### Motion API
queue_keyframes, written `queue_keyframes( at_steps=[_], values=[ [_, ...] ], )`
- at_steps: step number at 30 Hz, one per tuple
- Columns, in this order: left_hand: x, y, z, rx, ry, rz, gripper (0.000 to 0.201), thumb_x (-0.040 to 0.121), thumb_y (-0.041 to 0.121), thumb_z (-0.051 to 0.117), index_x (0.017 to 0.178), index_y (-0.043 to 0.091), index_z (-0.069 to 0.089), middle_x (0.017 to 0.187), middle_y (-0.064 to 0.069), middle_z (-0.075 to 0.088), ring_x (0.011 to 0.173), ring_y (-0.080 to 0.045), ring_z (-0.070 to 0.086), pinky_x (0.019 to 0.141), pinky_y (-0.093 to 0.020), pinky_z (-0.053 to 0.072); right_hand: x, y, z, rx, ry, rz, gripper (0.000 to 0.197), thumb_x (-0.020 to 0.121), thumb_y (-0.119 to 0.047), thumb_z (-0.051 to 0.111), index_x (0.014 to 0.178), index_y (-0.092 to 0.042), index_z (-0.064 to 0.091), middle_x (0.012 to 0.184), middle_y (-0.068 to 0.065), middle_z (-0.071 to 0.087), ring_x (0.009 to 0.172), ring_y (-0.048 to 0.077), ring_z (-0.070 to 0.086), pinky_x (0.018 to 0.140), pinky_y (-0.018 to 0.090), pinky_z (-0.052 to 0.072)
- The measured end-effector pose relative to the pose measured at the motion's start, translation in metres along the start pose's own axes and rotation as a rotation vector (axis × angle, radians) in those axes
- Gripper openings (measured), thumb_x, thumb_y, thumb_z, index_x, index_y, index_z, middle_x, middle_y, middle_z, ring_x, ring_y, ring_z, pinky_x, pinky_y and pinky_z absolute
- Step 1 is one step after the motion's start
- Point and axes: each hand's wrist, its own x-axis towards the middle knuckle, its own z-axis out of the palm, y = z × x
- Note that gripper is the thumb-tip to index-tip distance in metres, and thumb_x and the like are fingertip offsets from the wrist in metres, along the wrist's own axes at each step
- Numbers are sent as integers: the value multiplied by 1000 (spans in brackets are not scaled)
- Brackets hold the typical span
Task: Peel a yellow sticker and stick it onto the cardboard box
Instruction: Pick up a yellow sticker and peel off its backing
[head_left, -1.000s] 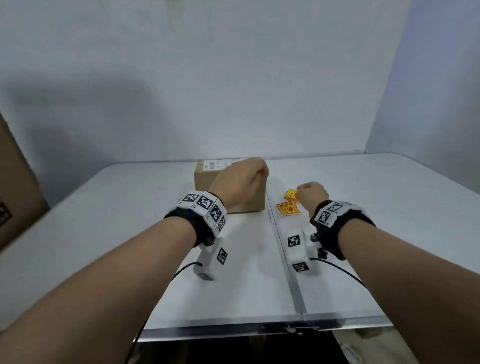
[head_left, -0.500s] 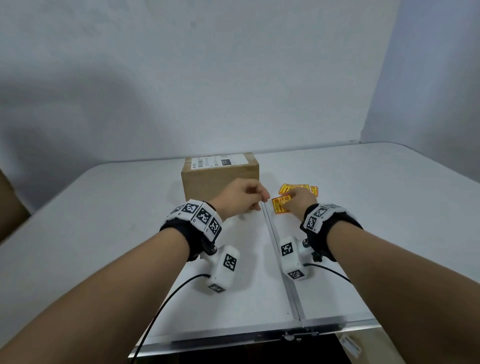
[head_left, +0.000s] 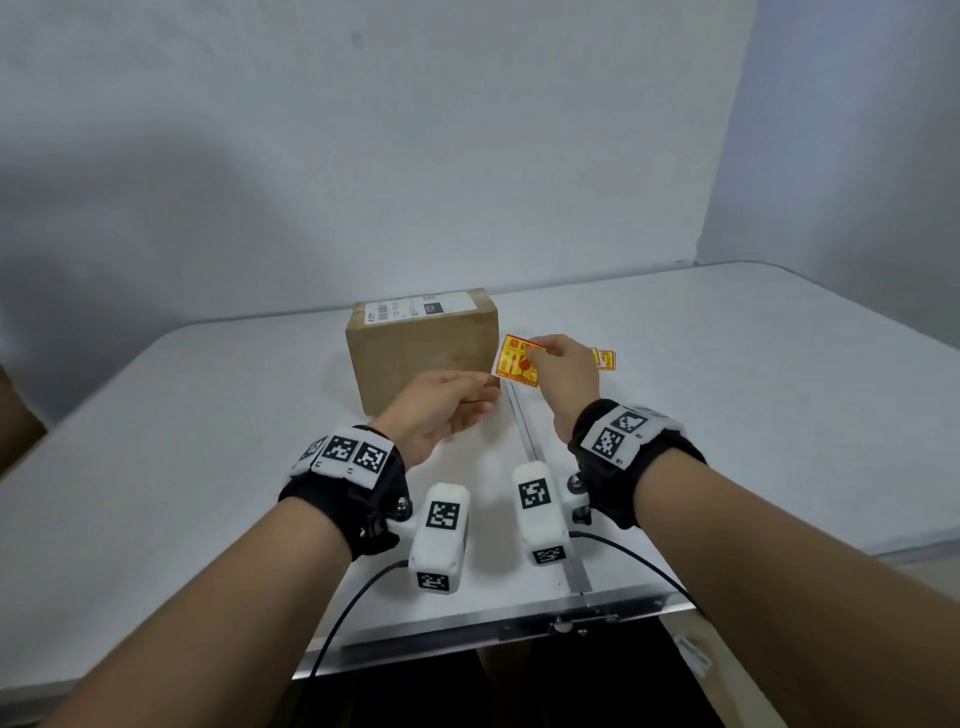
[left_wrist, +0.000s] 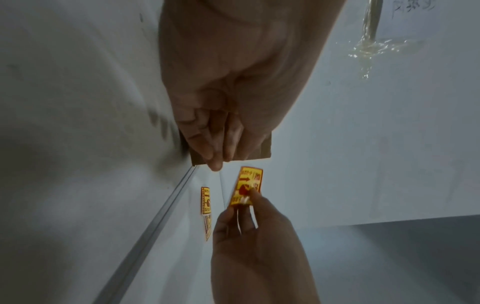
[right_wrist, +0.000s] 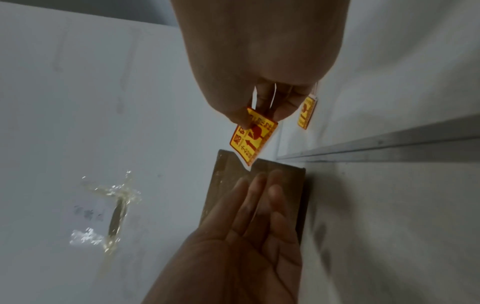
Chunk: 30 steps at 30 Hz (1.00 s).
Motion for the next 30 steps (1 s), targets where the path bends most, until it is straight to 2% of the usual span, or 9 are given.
queue_keyframes(
  at_steps=[4,9,12,17,24,26,28,30],
  values=[
    [-13,-8,-5,1,65,69,23,93,19,59,109,7,69,92,-1,72,68,-6,59,64,-16,49,-16,-6,8,-76,-108,-66,21,88,-7,52,100,-11,69,89,2,65,83,16,60,75,27,51],
    [-25,-17,-15,28,108,96,15,91,19,62,99,11,71,88,0,71,70,-9,59,65,-17,48,-27,-7,12,-116,-174,-131,27,90,-3,47,105,-9,68,76,-7,60,66,0,54,50,5,39],
    [-29,-19,-18,39,106,85,12,91,20,62,95,13,70,86,2,72,68,-7,59,64,-16,48,-31,-8,13,-144,-192,-171,28,90,-3,47,108,-10,68,83,-4,62,69,0,55,48,-1,39],
    [-32,-20,-20,78,109,83,12,91,21,61,96,14,69,87,1,72,68,-7,60,65,-17,49,-36,-8,15,-140,-216,-207,29,89,-5,55,116,-12,63,107,0,63,90,11,58,65,9,43],
    [-35,-17,-22,261,76,124,24,90,26,63,104,8,72,92,1,74,76,-10,61,74,-24,48,-36,-2,18,-109,-202,-187,28,88,-2,54,113,-13,62,110,2,63,83,8,55,63,11,41],
    [-35,-15,-23,286,62,127,25,89,27,64,103,8,72,92,1,74,76,-10,61,75,-25,48,-35,-2,19,-112,-194,-189,28,88,-2,54,113,-13,63,112,4,64,86,11,56,63,12,41],
    [-35,-14,-24,272,55,126,24,88,26,65,101,8,73,91,0,74,75,-11,61,74,-24,48,-35,-1,19,-119,-188,-184,27,88,-3,55,112,-14,63,114,5,65,90,14,58,66,14,43],
    [-34,-13,-24,251,53,121,24,87,26,66,101,8,73,91,0,74,75,-11,61,73,-23,48,-35,-2,19,-121,-195,-168,29,87,-3,56,114,-15,61,117,7,65,95,17,61,74,20,49]
  ],
)
